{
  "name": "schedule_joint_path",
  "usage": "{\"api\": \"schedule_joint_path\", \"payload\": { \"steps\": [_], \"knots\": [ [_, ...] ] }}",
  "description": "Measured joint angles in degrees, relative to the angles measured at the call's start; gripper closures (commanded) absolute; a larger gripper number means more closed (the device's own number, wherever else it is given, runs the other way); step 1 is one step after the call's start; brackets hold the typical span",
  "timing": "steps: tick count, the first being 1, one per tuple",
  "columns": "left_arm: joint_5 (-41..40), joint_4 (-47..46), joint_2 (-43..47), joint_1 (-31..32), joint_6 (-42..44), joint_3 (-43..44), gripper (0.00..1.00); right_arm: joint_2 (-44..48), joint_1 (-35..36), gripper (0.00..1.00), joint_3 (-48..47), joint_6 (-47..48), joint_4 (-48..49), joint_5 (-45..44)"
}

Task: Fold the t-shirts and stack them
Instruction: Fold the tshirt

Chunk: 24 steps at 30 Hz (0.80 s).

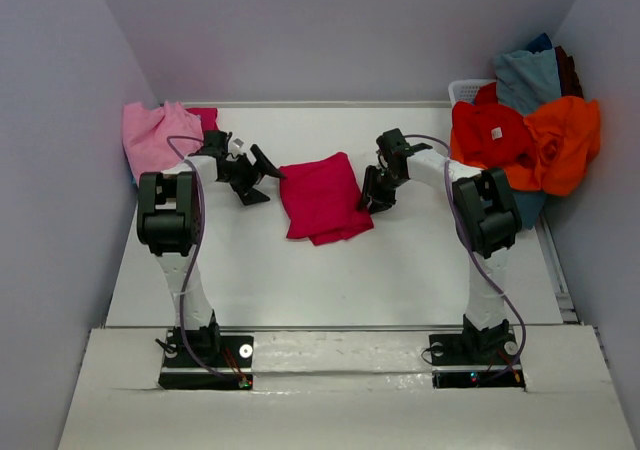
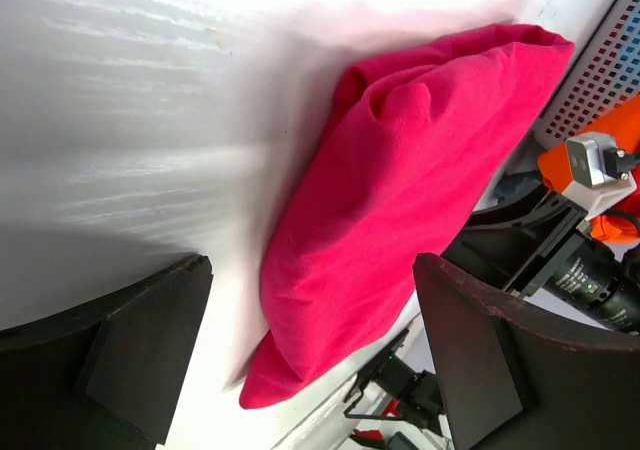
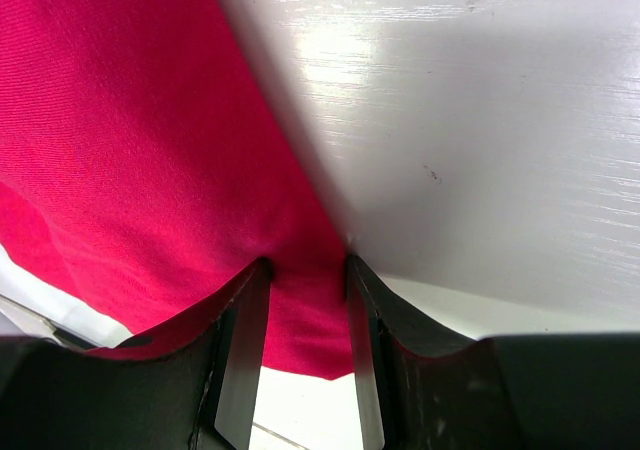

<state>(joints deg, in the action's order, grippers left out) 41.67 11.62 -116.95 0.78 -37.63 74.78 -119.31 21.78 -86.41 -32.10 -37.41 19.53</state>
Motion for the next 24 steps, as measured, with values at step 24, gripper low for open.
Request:
{"api": "schedule_joint_path", "payload": {
  "steps": [24],
  "knots": [
    [5.57,-1.90,-1.81,13.79,0.00,-0.48,0.01,0.17,0.00,0.58,0.33,0.15,0.15,0.02]
  ]
}}
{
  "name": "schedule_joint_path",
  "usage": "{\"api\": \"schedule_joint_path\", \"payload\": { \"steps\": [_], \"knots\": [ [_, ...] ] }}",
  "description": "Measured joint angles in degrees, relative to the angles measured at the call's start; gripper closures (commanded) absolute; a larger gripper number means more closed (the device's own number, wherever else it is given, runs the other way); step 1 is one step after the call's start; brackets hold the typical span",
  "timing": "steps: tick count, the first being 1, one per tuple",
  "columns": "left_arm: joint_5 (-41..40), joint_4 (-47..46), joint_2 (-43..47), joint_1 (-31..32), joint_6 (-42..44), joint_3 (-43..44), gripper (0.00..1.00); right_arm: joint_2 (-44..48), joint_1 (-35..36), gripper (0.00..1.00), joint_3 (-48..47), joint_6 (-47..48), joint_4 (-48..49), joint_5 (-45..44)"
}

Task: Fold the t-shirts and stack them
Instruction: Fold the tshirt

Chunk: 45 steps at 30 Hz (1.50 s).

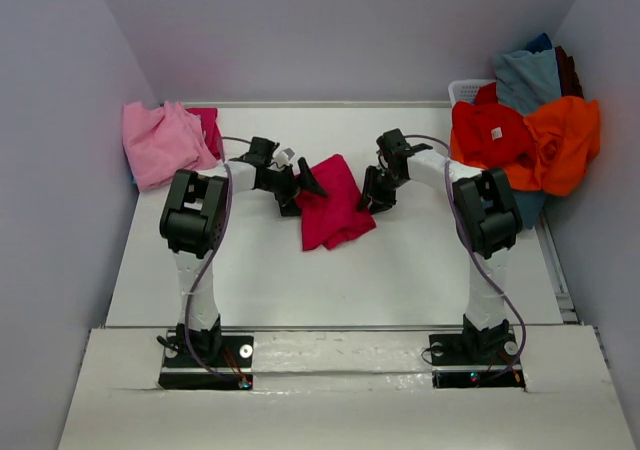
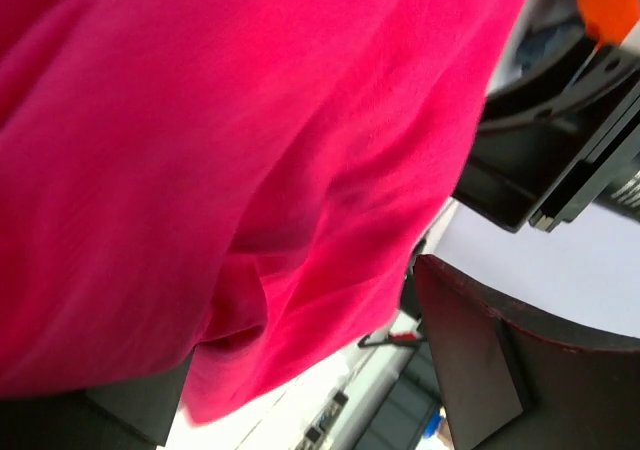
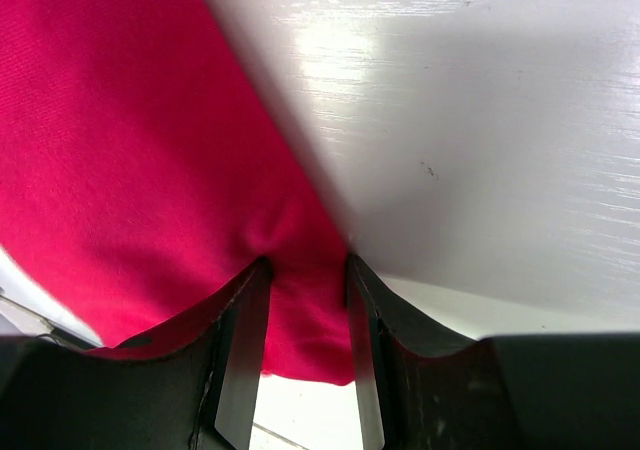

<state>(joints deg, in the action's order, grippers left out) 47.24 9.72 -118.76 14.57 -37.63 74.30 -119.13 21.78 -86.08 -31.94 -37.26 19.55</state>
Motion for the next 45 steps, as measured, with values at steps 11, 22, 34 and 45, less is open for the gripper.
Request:
{"api": "schedule_joint_path", "payload": {
  "steps": [11,22,34,45],
  "knots": [
    [6.32,-5.09,-1.60,5.01,-4.04,-1.86,0.13,0.59,0.00,0.58,0.81,0.00,0.00,-0.04],
    [7.52,-10.40,-4.59,5.05,-6.93,-5.18,0.89,1.57,0.00,0.58,2.49,-0.04,0.28,-0.02],
    [7.93,-14.95,-4.59,4.76,-8.66,-6.32,0.94,1.75,0.00,0.56,2.64,-0.02,0.26,-0.07],
    [-9.77,5.53,-2.56,1.62,4.00,5.38,0.94,2.62,0.04,0.42,1.64,1.18,-1.33,-4.61]
  ]
}}
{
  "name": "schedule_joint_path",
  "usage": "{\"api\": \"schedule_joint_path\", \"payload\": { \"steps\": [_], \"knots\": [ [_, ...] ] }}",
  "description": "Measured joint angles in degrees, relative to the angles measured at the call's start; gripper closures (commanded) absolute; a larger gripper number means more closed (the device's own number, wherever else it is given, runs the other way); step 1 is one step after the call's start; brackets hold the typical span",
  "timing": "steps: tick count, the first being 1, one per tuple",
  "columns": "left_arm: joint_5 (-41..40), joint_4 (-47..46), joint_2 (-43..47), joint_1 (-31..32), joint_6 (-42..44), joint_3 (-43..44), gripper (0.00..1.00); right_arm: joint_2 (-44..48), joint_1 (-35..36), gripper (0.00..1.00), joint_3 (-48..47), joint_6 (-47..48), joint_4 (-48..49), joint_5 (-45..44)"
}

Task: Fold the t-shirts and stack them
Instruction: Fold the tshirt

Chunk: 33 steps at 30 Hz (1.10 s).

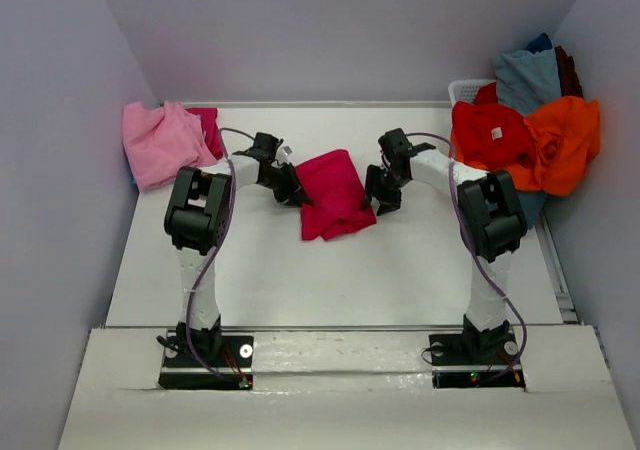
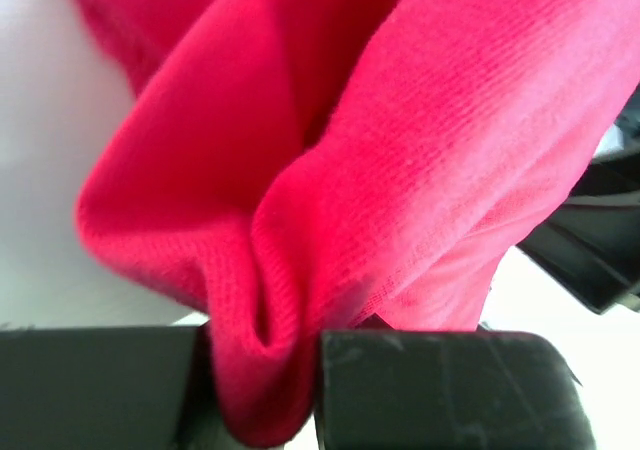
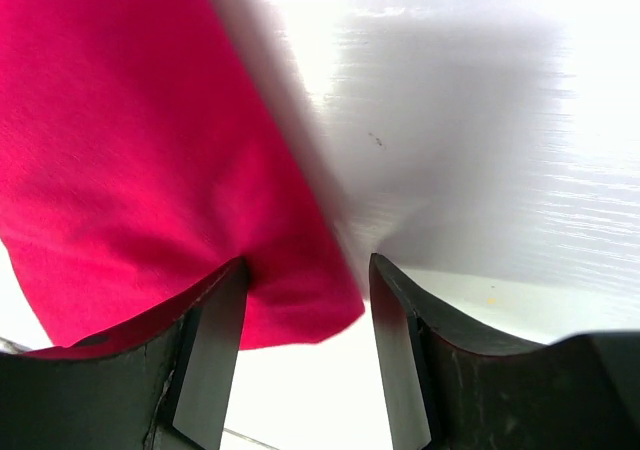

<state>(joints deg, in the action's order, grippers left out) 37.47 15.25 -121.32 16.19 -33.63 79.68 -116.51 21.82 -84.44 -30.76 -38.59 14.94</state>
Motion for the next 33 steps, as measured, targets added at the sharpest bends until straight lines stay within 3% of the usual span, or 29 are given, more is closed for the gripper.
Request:
{"api": "schedule_joint_path", "payload": {
  "steps": [19,33],
  "knots": [
    [-22.69,15.63,1.38,-4.37,10.80,9.14,0.94,0.02,0.00,0.42,-2.54,1.44,-4.11,-3.15],
    [-45.55,25.97,0.20,-7.43,15.65,27.17,0.94,0.02,0.00,0.43,-2.51,2.49,-5.40,-3.17]
  ]
}}
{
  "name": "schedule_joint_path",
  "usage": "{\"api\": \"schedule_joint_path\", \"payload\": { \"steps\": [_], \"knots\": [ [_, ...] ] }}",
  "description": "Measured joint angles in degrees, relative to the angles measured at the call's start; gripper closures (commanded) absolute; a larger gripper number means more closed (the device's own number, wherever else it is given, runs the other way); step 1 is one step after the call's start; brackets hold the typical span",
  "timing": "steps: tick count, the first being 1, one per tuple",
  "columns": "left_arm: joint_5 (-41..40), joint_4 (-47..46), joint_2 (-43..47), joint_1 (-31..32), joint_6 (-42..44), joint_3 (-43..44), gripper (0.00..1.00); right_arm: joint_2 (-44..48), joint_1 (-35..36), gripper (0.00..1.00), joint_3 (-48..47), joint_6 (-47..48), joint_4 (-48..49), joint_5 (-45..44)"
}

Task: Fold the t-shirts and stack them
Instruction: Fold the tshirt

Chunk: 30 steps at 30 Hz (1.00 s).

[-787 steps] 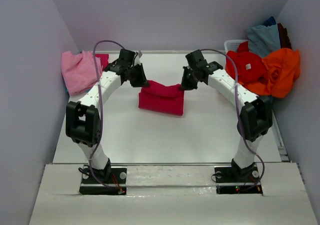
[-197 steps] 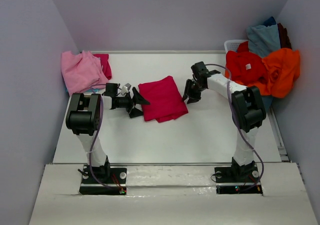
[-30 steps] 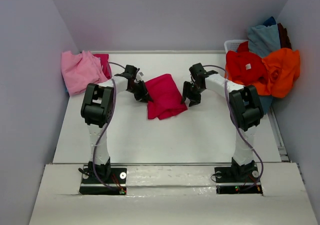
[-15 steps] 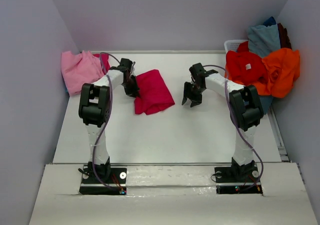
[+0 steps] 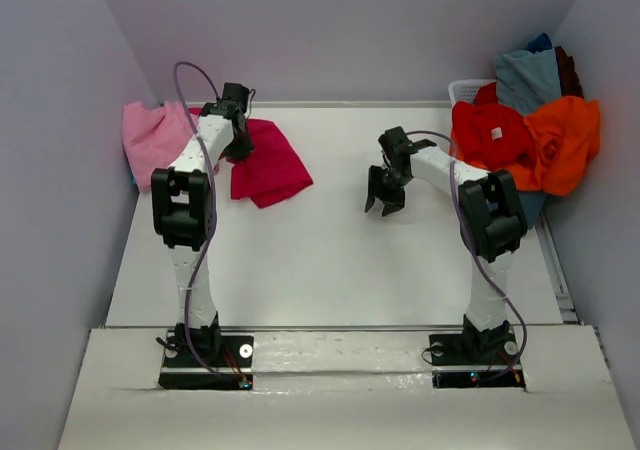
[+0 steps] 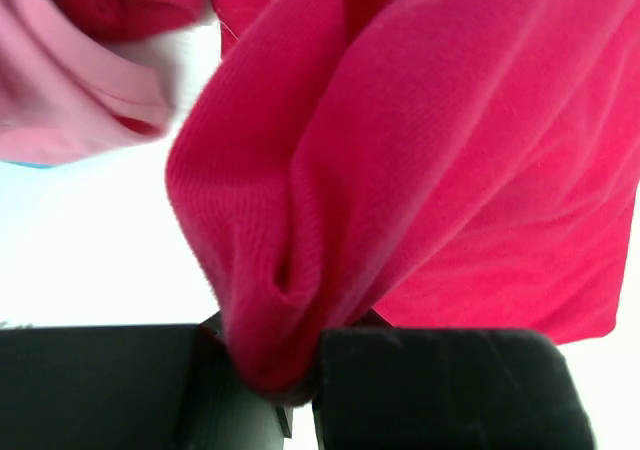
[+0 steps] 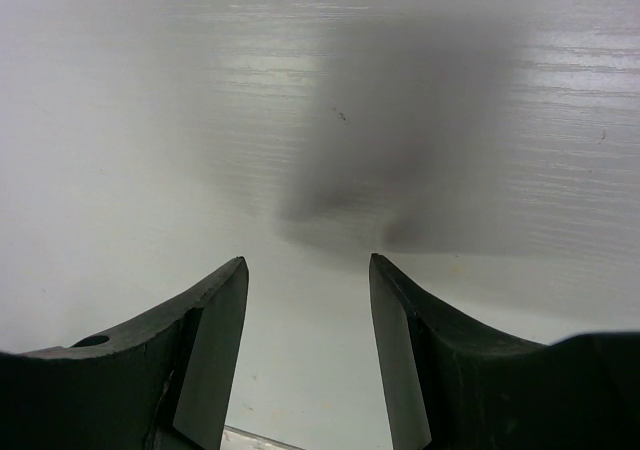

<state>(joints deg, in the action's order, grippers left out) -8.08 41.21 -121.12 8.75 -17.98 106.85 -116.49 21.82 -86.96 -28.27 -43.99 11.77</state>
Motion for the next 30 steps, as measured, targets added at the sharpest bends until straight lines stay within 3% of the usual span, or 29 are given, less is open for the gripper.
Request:
{"api": "schedule_joint_path", "payload": {
  "steps": [7,30],
  "knots": [
    [-0.13,1.42,-3.26,-1.62,0.61,3.82,0.94,0.28,0.00,0.43,0.55,0.17,-0.61,0.00],
    [21.59,-10.03,-1.01,-2.36,0.13,-15.04,0.94,1.01,0.00,0.43,-1.53,-0.28,-0.61,1.66]
  ]
}}
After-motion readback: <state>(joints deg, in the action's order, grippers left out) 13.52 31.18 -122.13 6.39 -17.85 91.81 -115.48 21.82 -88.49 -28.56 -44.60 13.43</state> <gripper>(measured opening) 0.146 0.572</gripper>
